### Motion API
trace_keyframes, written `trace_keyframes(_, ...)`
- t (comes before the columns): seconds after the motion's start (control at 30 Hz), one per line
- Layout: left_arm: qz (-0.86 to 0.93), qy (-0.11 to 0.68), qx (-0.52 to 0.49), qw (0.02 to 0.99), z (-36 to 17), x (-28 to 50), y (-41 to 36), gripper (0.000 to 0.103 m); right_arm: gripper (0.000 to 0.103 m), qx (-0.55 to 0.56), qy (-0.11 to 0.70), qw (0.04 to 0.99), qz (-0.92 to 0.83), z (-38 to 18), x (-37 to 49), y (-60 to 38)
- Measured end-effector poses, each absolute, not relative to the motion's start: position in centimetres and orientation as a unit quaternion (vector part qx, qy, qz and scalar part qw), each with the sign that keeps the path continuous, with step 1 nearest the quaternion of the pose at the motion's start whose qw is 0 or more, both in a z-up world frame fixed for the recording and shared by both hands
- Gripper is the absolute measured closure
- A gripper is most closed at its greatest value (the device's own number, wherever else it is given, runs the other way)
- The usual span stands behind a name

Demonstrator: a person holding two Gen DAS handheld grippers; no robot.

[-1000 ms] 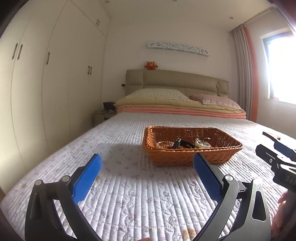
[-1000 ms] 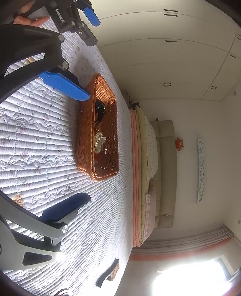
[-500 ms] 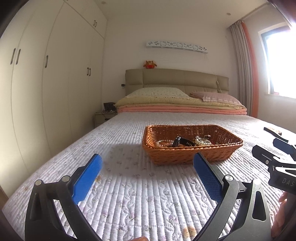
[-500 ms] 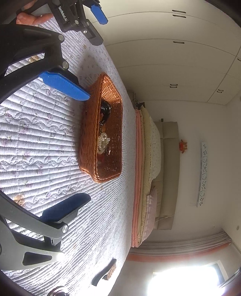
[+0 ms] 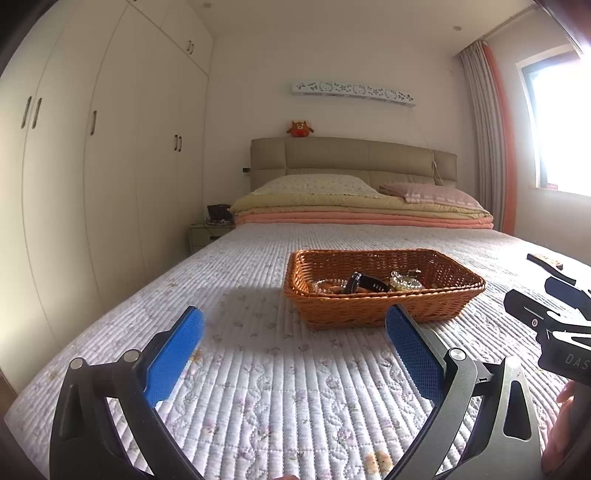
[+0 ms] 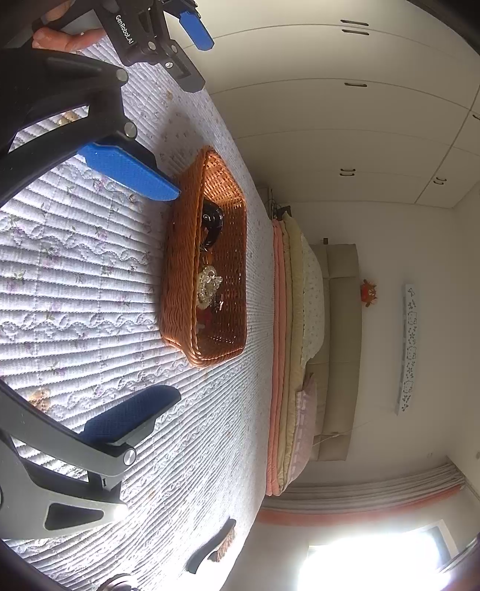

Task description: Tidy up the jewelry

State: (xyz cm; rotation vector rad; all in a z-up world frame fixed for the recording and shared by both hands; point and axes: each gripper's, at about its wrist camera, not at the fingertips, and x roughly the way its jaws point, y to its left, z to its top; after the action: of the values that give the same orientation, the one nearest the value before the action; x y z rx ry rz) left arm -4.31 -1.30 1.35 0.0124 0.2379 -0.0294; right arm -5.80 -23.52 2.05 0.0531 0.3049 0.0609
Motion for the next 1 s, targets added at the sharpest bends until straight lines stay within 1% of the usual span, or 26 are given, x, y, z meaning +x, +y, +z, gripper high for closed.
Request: trace_keyframes(1.0,-0.015,0.12,0.005,0.993,1.29,-4.35,-1.27,0.007,0.007,0.028,0.157,0.987,0.031,1.93,-5.66,-23.39)
